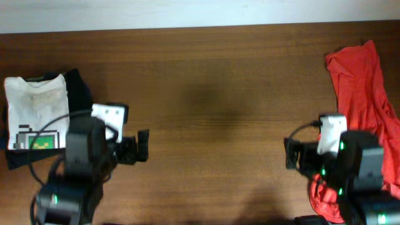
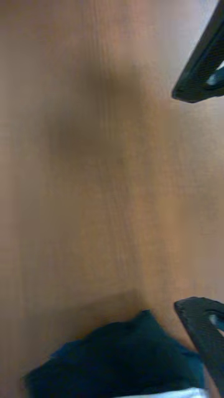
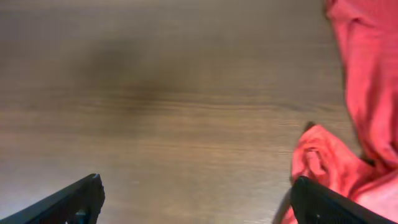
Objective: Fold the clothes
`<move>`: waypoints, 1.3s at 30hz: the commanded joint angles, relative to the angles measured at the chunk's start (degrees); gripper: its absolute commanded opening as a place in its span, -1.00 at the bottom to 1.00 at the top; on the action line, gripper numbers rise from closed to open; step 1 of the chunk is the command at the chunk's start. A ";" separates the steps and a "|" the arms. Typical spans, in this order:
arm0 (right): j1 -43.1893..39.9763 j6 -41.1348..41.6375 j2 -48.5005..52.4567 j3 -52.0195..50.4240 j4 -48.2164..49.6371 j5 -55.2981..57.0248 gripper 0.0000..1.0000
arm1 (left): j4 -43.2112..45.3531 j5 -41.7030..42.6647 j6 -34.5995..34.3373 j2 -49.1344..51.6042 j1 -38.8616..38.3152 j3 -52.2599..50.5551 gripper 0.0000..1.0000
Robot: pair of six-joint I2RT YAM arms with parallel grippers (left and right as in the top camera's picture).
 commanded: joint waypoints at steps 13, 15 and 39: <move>-0.20 0.61 -6.62 -5.49 -1.40 3.89 0.97 | 1.07 -0.83 -0.55 -9.05 -0.15 -13.07 0.98; -0.20 0.39 -11.69 -6.43 -1.25 5.64 0.97 | 1.07 -0.83 -0.55 -9.07 -0.17 -13.07 0.98; -0.15 0.61 -38.77 -55.08 55.43 1.70 0.97 | 1.07 -0.83 -0.55 -9.07 -0.15 -13.07 0.98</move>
